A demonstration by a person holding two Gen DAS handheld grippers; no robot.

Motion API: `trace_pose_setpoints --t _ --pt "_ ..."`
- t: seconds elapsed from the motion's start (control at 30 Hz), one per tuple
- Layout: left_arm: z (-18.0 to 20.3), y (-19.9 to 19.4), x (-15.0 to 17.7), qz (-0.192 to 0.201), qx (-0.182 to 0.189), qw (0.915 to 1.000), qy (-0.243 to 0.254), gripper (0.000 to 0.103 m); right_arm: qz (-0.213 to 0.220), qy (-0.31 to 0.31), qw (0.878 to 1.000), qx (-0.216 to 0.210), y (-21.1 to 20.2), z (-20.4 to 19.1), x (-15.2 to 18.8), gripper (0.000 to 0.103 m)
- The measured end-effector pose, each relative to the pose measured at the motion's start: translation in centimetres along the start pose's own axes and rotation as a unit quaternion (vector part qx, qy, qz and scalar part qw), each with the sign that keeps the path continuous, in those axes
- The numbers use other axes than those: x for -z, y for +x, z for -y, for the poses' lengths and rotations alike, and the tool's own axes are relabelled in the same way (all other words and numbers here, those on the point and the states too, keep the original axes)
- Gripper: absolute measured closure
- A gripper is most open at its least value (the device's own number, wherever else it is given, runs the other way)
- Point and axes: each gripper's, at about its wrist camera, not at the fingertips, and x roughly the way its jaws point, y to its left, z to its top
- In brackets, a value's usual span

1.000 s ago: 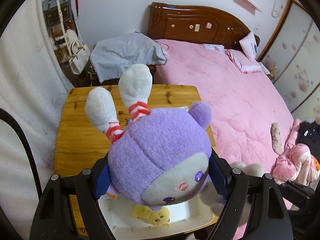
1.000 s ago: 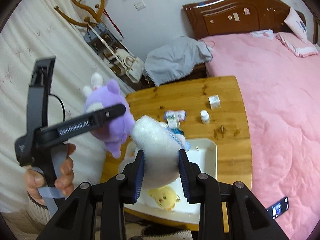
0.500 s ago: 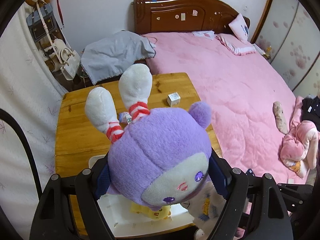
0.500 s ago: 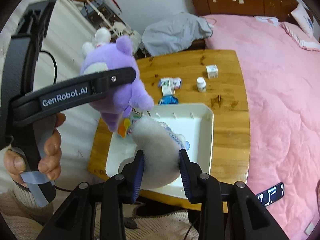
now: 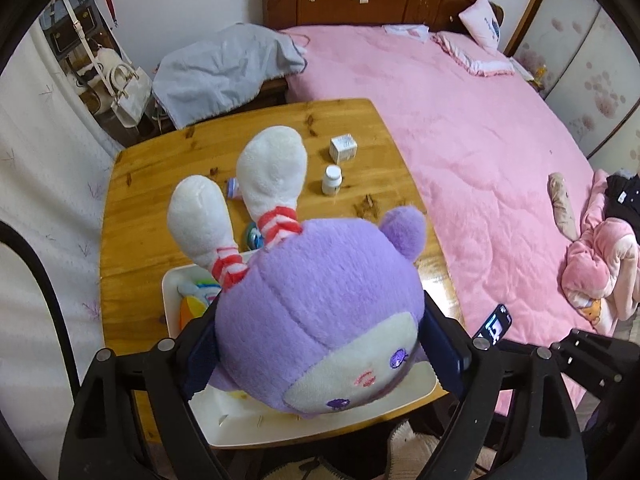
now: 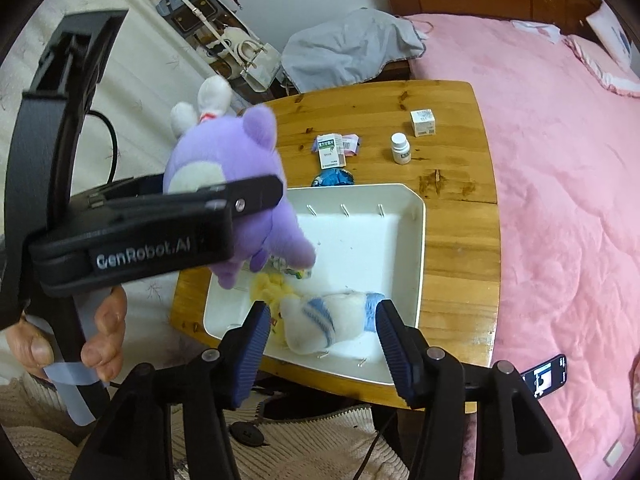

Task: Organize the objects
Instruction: 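Lower the bunny and bear plushes into the tray and open both grippers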

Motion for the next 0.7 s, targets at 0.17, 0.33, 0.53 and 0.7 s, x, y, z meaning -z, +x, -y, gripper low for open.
trace_pose_setpoints --t 0.17,0.33,0.53,0.7 --pt "0.6 0.0 0.7 0.004 -0.016 0.9997 0.015 0.012 -0.009 0.001 1.000 0.010 0.6 0.3 0.2 0.047" --pt "0.6 -0.1 0.9 0.007 -0.019 0.9996 0.021 0.010 -0.016 0.002 1.000 0.013 1.1 0.5 0.2 0.047" --pt "0.4 0.1 0.9 0.006 -0.024 0.9995 0.022 0.009 -0.021 -0.001 1.000 0.020 1.7 0.6 0.1 0.047" --pt "-0.1 0.4 1.0 0.001 -0.029 0.9994 0.020 0.009 -0.021 -0.006 0.999 0.027 2.0 0.5 -0.1 0.047"
